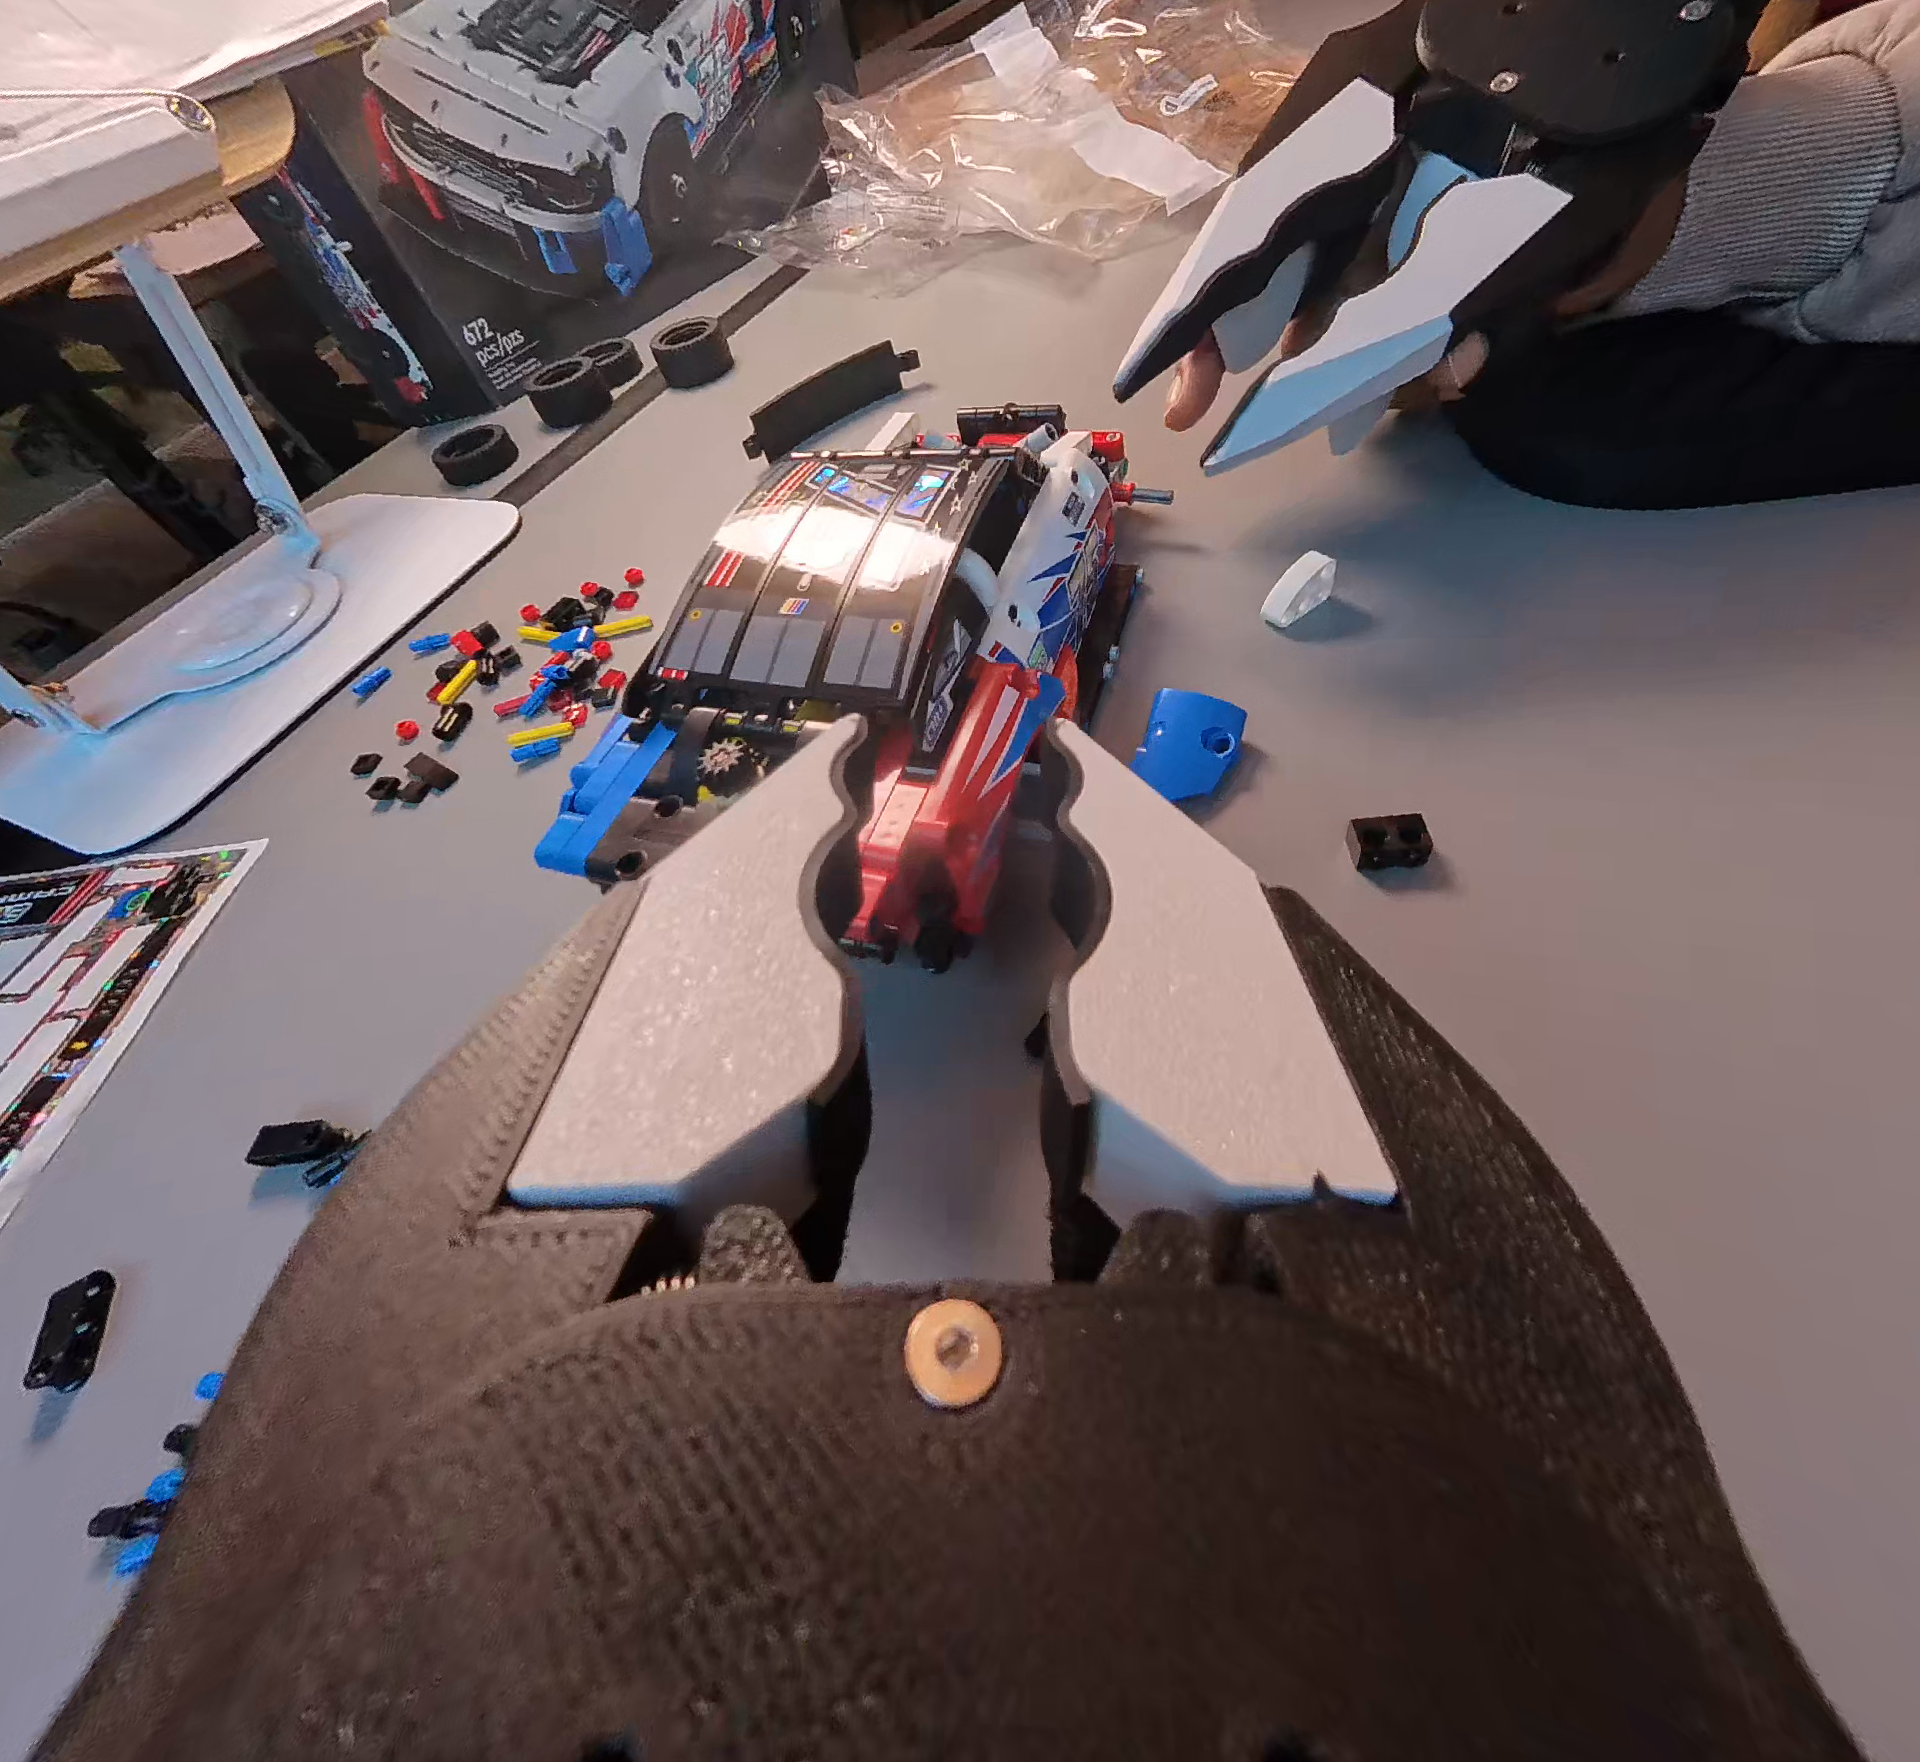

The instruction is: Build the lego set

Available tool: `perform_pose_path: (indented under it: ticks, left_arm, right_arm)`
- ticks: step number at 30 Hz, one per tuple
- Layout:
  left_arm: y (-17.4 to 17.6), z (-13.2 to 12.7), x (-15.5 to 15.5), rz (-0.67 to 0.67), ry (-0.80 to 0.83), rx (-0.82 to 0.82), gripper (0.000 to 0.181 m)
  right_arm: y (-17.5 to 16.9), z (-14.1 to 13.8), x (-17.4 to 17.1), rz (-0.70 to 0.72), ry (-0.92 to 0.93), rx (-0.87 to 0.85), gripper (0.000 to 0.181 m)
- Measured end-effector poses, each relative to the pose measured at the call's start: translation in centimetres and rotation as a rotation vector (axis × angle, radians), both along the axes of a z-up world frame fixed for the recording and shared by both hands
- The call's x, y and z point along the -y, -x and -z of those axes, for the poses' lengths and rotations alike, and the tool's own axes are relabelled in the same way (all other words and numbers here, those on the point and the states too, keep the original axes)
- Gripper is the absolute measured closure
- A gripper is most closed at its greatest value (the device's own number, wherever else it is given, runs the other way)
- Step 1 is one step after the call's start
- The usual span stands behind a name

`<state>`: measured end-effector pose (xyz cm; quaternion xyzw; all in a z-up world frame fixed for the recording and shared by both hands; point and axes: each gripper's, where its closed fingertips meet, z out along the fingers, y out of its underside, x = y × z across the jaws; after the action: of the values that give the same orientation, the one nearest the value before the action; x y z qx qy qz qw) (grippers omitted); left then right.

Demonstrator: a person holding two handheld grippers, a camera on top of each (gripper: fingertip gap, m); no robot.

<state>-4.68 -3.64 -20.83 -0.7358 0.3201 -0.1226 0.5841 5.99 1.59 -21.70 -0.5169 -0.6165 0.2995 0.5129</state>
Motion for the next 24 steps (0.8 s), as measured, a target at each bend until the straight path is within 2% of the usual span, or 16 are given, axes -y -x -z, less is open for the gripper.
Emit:
perform_pose_path:
  ticks: [5,6,7,9,13,17,22,24]
  left_arm:
    - [0.7,0.8,0.4,0.035,0.074,-0.011,0.143]
    - [0.8,0.6,0.5,0.043,0.072,-0.007,0.143]
    - [1.0,0.4,0.5,0.047,0.059,-0.001,0.145]
    - [1.5,-0.4,0.5,0.037,0.014,0.01,0.162]
    - [2.3,-1.5,0.1,-0.019,-0.05,0.027,0.172]
    - [2.4,-1.4,0.1,-0.027,-0.044,0.006,0.181]
    - [2.3,-0.5,0.4,0.013,0.017,0.004,0.172]
    - [2.3,-0.1,0.6,0.027,0.053,0.003,0.154]
  right_arm:
    - [0.1,-0.1,0.5,-0.019,0.049,0.005,0.147]
    - [0.0,-0.2,0.4,-0.016,0.039,0.009,0.16]
    - [-0.2,-0.4,0.2,-0.005,0.023,0.001,0.181]
    - [-0.5,-0.9,0.0,0.001,0.013,-0.024,0.181]
    - [-0.9,-1.7,-0.5,0.023,0.04,-0.065,0.181]
    - [-0.8,-1.3,-0.5,0.024,0.042,-0.048,0.172]
    - [-0.3,-0.5,0.2,-0.011,0.053,-0.017,0.167]
    - [-0.2,-0.2,0.6,-0.031,0.062,0.001,0.162]
